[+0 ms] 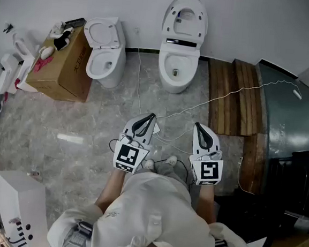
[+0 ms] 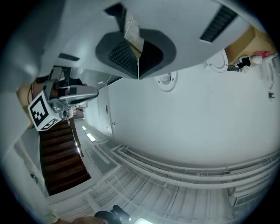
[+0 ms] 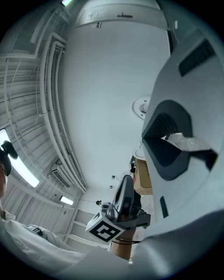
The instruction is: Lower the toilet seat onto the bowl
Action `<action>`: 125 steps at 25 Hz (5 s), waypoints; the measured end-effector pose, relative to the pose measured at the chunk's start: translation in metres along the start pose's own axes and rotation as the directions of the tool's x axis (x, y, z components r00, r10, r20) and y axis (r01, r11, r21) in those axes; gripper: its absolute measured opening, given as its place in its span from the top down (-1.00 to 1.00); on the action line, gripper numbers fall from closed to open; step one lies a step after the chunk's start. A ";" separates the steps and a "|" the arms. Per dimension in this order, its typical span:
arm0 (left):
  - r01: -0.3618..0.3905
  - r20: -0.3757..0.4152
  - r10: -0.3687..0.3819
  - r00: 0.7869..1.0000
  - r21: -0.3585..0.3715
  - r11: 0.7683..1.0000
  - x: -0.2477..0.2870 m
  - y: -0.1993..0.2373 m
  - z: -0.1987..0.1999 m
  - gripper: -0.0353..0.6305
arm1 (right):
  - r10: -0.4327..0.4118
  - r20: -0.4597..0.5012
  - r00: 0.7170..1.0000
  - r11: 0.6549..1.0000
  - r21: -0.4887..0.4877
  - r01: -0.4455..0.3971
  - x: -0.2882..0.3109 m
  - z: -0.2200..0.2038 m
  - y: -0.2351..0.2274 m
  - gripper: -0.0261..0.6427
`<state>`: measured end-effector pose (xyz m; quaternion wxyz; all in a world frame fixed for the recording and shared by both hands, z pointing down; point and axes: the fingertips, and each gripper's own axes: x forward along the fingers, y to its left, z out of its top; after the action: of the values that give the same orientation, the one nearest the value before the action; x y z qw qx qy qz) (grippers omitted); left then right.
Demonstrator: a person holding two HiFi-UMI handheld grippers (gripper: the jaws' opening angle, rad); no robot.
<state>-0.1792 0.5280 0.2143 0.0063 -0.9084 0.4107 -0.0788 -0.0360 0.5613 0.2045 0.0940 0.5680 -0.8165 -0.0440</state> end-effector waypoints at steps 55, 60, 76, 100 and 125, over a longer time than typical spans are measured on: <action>-0.110 -0.043 0.110 0.993 0.016 0.994 0.234 0.086 0.021 0.85 | 0.150 0.018 0.988 0.988 0.029 -0.151 0.209 -0.019 -0.155 0.90; -0.102 -0.036 0.103 0.994 0.030 0.994 0.255 0.090 0.024 0.85 | 0.133 0.029 0.991 0.990 0.037 -0.134 0.222 -0.024 -0.169 0.90; -0.096 -0.021 0.096 0.995 -0.010 0.995 0.365 0.174 0.013 0.85 | 0.050 0.033 0.998 0.999 0.007 -0.050 0.341 -0.027 -0.230 0.90; 0.004 -0.041 -0.005 0.999 -0.015 1.000 0.525 0.317 0.010 0.85 | -0.015 -0.062 0.998 1.000 0.016 0.016 0.543 -0.042 -0.295 0.90; -0.089 -0.111 0.088 0.990 -0.003 0.996 0.697 0.374 -0.019 0.84 | 0.092 -0.123 0.988 0.995 -0.017 -0.095 0.701 -0.095 -0.407 0.79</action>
<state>-0.0073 -0.2392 0.3004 -0.0168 -0.8834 0.4507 -0.1270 0.1212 -0.2345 0.2975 0.1523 0.5297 -0.8343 -0.0141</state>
